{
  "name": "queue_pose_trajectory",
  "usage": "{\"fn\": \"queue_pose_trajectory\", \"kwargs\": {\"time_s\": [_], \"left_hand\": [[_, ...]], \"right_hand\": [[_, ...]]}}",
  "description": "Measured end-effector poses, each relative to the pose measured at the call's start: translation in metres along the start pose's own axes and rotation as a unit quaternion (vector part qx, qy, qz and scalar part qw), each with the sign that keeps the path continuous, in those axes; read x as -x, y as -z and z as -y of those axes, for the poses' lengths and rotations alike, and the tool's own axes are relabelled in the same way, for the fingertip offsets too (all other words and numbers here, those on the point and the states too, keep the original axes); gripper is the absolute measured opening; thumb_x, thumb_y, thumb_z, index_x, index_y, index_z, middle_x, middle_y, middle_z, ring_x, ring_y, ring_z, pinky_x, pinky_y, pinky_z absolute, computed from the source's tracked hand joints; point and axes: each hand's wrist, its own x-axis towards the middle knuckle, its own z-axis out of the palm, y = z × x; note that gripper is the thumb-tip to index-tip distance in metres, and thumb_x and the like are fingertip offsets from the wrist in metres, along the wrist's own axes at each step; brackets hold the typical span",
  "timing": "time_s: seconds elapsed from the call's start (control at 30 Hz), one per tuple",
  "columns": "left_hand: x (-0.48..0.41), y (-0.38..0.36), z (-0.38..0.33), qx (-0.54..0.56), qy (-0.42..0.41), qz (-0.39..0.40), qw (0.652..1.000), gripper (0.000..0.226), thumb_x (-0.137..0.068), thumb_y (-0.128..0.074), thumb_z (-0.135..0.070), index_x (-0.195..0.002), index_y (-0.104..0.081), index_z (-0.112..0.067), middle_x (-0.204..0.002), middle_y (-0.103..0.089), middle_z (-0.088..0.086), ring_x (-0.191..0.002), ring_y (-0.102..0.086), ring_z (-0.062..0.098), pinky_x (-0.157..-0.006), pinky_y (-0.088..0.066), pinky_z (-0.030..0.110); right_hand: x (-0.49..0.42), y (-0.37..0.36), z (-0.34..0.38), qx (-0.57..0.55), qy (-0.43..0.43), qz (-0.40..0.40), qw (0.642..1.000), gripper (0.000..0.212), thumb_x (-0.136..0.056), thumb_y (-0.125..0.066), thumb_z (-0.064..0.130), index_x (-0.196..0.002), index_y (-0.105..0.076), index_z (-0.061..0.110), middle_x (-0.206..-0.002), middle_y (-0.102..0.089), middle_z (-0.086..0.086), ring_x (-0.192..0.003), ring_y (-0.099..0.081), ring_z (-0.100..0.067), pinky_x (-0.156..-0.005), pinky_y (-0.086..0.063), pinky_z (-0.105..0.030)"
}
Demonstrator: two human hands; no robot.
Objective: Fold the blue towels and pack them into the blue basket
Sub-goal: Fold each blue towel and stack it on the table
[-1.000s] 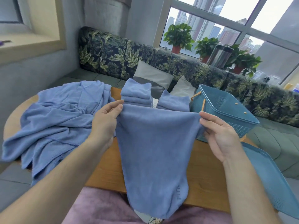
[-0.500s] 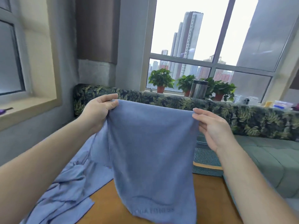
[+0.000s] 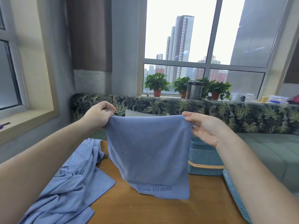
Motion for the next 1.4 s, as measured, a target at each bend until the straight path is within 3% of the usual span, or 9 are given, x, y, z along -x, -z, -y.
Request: {"fn": "queue_pose_trajectory", "kwargs": {"time_s": [0.13, 0.23, 0.33, 0.47, 0.67, 0.8, 1.03, 1.13, 1.4], "left_hand": [[0.008, 0.000, -0.010, 0.240, 0.114, 0.074, 0.961, 0.010, -0.100, -0.061, -0.016, -0.092, -0.062, -0.023, -0.088, -0.061, 0.004, -0.066, -0.053, 0.015, -0.057, -0.049, 0.026], [0.013, 0.009, -0.016, 0.359, 0.099, 0.130, 0.919, 0.030, -0.089, -0.067, -0.001, -0.115, -0.066, -0.015, -0.111, -0.072, 0.007, -0.093, -0.065, 0.017, -0.077, -0.055, 0.029], [0.019, 0.014, -0.019, 0.304, 0.049, 0.125, 0.943, 0.044, -0.081, -0.066, 0.013, -0.119, -0.068, -0.011, -0.116, -0.073, 0.010, -0.095, -0.069, 0.019, -0.079, -0.057, 0.027], [0.022, 0.021, -0.015, 0.085, -0.045, 0.040, 0.995, 0.023, -0.088, -0.074, -0.008, -0.104, -0.076, -0.025, -0.098, -0.073, 0.000, -0.081, -0.061, 0.014, -0.069, -0.045, 0.023], [0.001, 0.004, -0.012, -0.174, -0.150, -0.001, 0.973, 0.010, -0.097, -0.065, -0.021, -0.089, -0.069, -0.025, -0.077, -0.064, 0.000, -0.064, -0.052, 0.013, -0.058, -0.039, 0.026], [-0.036, -0.009, 0.004, -0.236, -0.113, -0.008, 0.965, 0.013, -0.099, -0.061, -0.025, -0.102, -0.074, -0.026, -0.113, -0.052, 0.013, -0.114, -0.044, 0.032, -0.104, -0.038, 0.038], [-0.054, -0.012, -0.008, -0.103, -0.129, -0.052, 0.985, 0.018, -0.096, -0.058, -0.016, -0.090, -0.070, -0.028, -0.089, -0.070, 0.001, -0.081, -0.060, 0.020, -0.069, -0.044, 0.029], [-0.028, -0.020, 0.005, -0.061, -0.114, -0.030, 0.991, 0.016, -0.099, -0.056, -0.015, -0.095, -0.068, -0.023, -0.086, -0.068, -0.001, -0.075, -0.057, 0.017, -0.070, -0.047, 0.031], [0.077, -0.073, 0.141, -0.043, -0.001, 0.064, 0.997, 0.011, -0.102, -0.057, -0.021, -0.095, -0.066, -0.021, -0.095, -0.068, -0.001, -0.088, -0.060, 0.013, -0.071, -0.044, 0.024]], "right_hand": [[0.003, -0.002, 0.002, -0.011, 0.057, -0.033, 0.998, 0.019, -0.089, -0.064, -0.008, -0.101, -0.073, 0.004, -0.091, -0.074, -0.009, -0.079, -0.070, -0.016, -0.075, -0.060, -0.023], [0.009, -0.007, 0.009, -0.031, 0.103, -0.048, 0.993, 0.017, -0.086, -0.068, -0.010, -0.096, -0.074, 0.002, -0.084, -0.076, -0.008, -0.076, -0.072, -0.016, -0.072, -0.061, -0.022], [0.019, -0.006, 0.019, -0.014, 0.150, -0.058, 0.987, 0.017, -0.084, -0.070, -0.011, -0.093, -0.075, 0.003, -0.081, -0.076, -0.006, -0.076, -0.072, -0.015, -0.074, -0.060, -0.023], [0.027, 0.006, 0.020, 0.131, 0.185, -0.072, 0.971, 0.029, -0.073, -0.081, -0.007, -0.092, -0.079, 0.015, -0.094, -0.074, -0.008, -0.086, -0.069, -0.016, -0.087, -0.056, -0.027], [0.001, 0.011, 0.003, 0.380, 0.188, -0.110, 0.899, 0.016, -0.083, -0.080, 0.011, -0.089, -0.078, 0.026, -0.088, -0.074, 0.004, -0.080, -0.066, -0.012, -0.073, -0.051, -0.030], [-0.039, 0.015, -0.012, 0.463, 0.186, -0.125, 0.857, 0.011, -0.092, -0.070, 0.018, -0.085, -0.076, 0.026, -0.101, -0.067, -0.004, -0.078, -0.060, -0.014, -0.060, -0.039, -0.025], [-0.060, 0.010, -0.004, 0.397, 0.219, -0.129, 0.882, 0.015, -0.099, -0.060, 0.017, -0.092, -0.069, 0.026, -0.092, -0.073, 0.006, -0.066, -0.072, -0.007, -0.076, -0.058, -0.037], [-0.051, 0.020, -0.019, 0.399, 0.211, -0.115, 0.885, 0.020, -0.100, -0.056, 0.010, -0.096, -0.070, 0.023, -0.092, -0.073, 0.003, -0.074, -0.073, -0.005, -0.082, -0.060, -0.040], [0.009, 0.070, -0.150, 0.438, 0.083, -0.069, 0.893, 0.019, -0.101, -0.054, 0.015, -0.092, -0.061, 0.030, -0.077, -0.073, -0.008, -0.064, -0.071, -0.008, -0.056, -0.047, -0.027]]}}
